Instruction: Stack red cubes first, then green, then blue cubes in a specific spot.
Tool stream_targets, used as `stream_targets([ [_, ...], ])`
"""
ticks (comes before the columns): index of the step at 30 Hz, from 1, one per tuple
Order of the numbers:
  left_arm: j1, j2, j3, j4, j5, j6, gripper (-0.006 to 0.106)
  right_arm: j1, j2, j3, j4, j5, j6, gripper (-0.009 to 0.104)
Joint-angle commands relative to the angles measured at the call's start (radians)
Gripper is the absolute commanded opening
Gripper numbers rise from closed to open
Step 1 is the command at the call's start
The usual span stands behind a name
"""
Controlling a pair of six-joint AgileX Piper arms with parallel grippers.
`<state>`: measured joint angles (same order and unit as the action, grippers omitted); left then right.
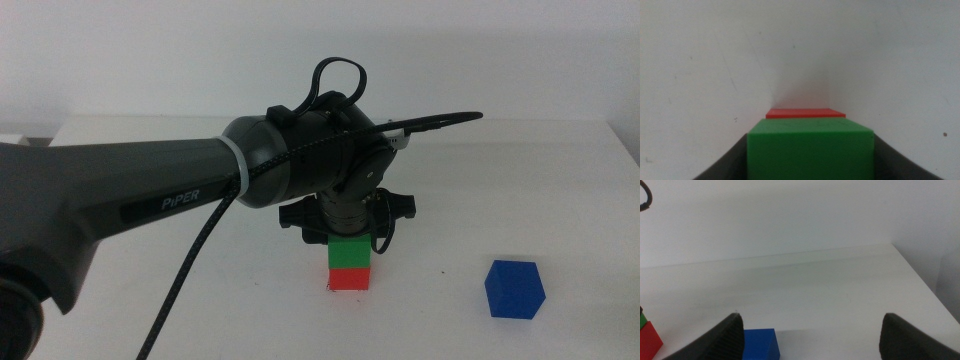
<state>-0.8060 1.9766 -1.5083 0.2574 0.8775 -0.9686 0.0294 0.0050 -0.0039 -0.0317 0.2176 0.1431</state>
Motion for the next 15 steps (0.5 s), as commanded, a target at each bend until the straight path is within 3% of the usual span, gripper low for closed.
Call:
stream_targets([
  [1,-0.001,0.011,-0.002,-0.008,-0.01,-0.009,0.015,-0.004,-0.005,0.004,-0.014,-0.012,-0.007,0.085],
  [3,-0.001,0.011,-0.002,-0.008,-0.014,-0.005,0.024,-0.004,-0.005,0.004,-0.014,-0.012,-0.007,0.085],
  [4,-0.001,0.011,-0.002,-0.002,-0.029,0.0,0.072,-0.004,-0.005,0.004,-0.014,-0.012,-0.007,0.085],
  [7,-0.001,-0.003,-0.002,-0.003,-0.033,0.027,0.093,-0.004,-0.005,0.004,-0.014,-0.012,-0.007,0.085],
  [13,-0.001,-0.336,-0.004,-0.025,0.029,0.522,0.094,-0.004,-0.005,0.004,-0.014,-0.012,-0.007,0.085],
  [15,-0.001,-0.454,-0.004,-0.05,0.102,0.609,0.094,-0.004,-0.005,0.004,-0.014,-0.012,-0.007,0.085],
])
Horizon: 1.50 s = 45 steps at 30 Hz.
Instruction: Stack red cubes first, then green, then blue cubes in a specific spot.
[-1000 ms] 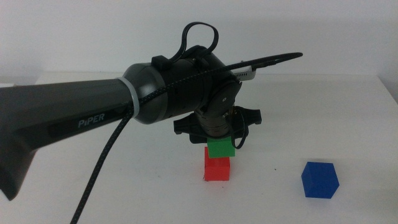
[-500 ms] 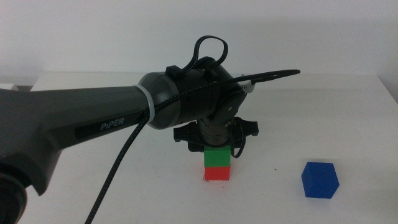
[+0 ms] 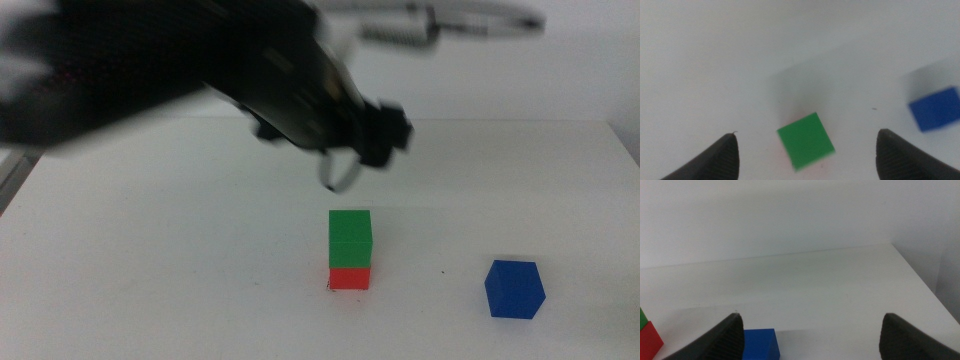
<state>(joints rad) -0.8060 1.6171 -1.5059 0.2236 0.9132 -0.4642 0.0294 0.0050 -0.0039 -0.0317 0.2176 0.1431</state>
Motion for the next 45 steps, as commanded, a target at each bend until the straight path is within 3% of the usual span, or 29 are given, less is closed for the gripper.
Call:
stream_targets([
  [1,-0.001,-0.161,-0.006,-0.053,0.103,0.14,0.094,-0.004,-0.005,0.004,-0.014,-0.012,-0.007,0.085],
  [4,-0.001,-0.347,0.059,-0.131,0.18,0.353,0.094,-0.004,-0.005,0.004,-0.014,-0.012,-0.007,0.085],
  [12,0.014,-0.78,0.316,-0.202,0.066,0.362,0.094,-0.004,-0.005,0.004,-0.014,-0.012,-0.007,0.085],
  [28,0.014,-0.836,0.316,-0.238,0.121,0.36,0.094,-0.004,-0.005,0.004,-0.021,-0.059,-0.011,0.085],
  [31,0.014,-0.836,0.316,-0.238,0.119,0.36,0.094,-0.004,-0.005,-0.014,-0.014,-0.024,0.082,0.085],
  [35,0.014,-0.836,0.316,-0.231,0.116,0.36,0.094,-0.004,0.289,-0.291,-0.058,0.115,0.095,0.085],
  [39,0.014,-0.836,0.316,-0.231,0.116,0.36,0.094,-0.004,0.645,-0.557,-0.006,0.311,0.082,0.085],
  [45,0.014,-0.836,0.316,-0.231,0.116,0.36,0.094,-0.004,0.991,-0.781,0.032,0.424,0.1,0.085],
])
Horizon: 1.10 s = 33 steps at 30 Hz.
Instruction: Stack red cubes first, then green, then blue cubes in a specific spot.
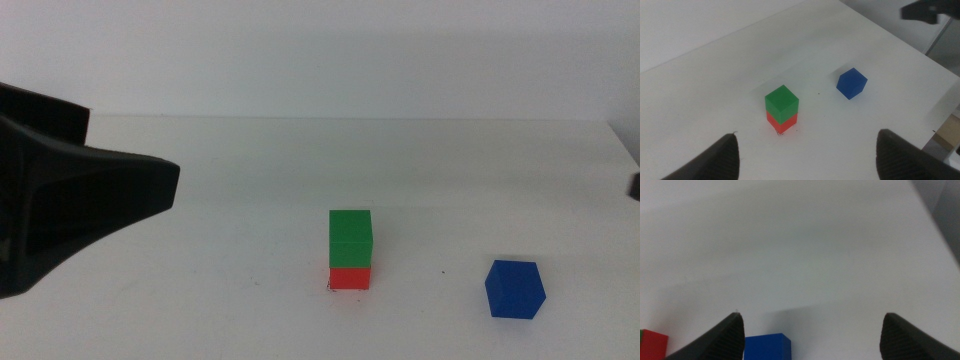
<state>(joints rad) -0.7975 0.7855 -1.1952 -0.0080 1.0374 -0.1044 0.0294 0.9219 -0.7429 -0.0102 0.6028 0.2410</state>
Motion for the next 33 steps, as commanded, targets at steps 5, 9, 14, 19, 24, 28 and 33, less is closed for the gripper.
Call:
stream_targets([
  [5,0.005,-0.006,0.005,0.008,-0.011,0.0,0.094,-0.004,0.291,-0.125,0.106,0.064,-0.103,0.085],
  [9,0.005,-0.006,0.005,0.008,-0.012,0.0,0.094,0.032,0.453,-0.204,0.071,0.186,-0.108,0.085],
  [14,0.005,-0.006,0.005,0.008,-0.012,0.0,0.094,0.157,0.564,-0.247,-0.013,0.197,0.003,0.085],
  [19,0.005,-0.006,0.005,0.017,-0.013,0.0,0.094,0.301,0.619,-0.248,-0.151,0.192,0.202,0.085],
  [24,0.005,-0.006,0.005,0.02,-0.013,0.0,0.094,0.345,0.702,-0.248,-0.221,0.184,0.306,0.085],
  [28,0.005,-0.006,0.005,0.02,-0.013,0.0,0.094,0.343,0.775,-0.248,-0.221,0.184,0.308,0.084],
  [33,0.005,-0.006,0.005,0.033,-0.013,0.0,0.094,0.343,0.828,-0.248,-0.258,0.169,0.334,0.024],
])
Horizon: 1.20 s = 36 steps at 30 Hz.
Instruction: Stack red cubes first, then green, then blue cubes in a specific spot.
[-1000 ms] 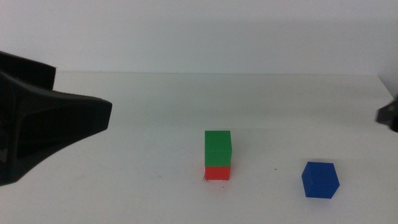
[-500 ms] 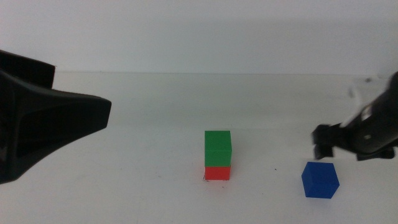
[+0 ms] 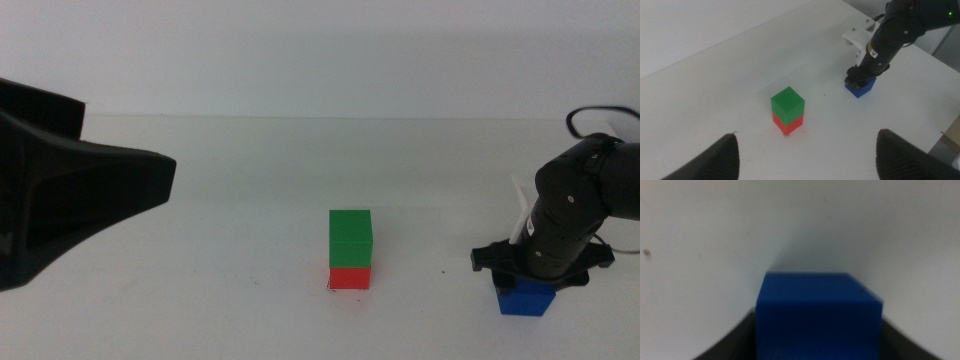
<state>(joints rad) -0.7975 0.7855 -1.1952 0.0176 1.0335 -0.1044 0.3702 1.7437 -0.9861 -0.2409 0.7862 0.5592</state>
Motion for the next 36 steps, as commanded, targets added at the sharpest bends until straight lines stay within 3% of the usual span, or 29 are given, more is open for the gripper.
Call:
stream_targets([
  [1,0.005,-0.006,0.005,0.012,-0.011,0.0,0.094,0.002,0.006,-0.009,-0.024,-0.015,0.016,0.01],
  [2,0.005,-0.006,0.005,0.012,-0.013,0.0,0.094,0.002,0.002,-0.02,-0.024,0.006,0.018,-0.002],
  [7,0.005,-0.006,0.005,0.012,-0.015,0.0,0.094,0.065,-0.053,-0.189,-0.045,0.212,0.023,0.018],
  [10,0.005,-0.006,0.005,0.012,-0.015,0.0,0.094,0.15,-0.051,-0.4,-0.037,0.341,0.033,0.018],
  [17,0.005,-0.006,0.005,0.012,-0.017,0.0,0.094,0.356,0.085,-0.761,-0.076,0.435,0.097,0.014],
  [22,0.005,-0.006,0.005,0.012,-0.017,0.0,0.094,0.437,0.14,-0.802,-0.064,0.435,0.186,0.014],
  [36,0.005,-0.006,0.005,0.012,-0.017,0.0,0.094,0.436,0.237,-0.802,-0.041,0.435,0.251,0.015],
])
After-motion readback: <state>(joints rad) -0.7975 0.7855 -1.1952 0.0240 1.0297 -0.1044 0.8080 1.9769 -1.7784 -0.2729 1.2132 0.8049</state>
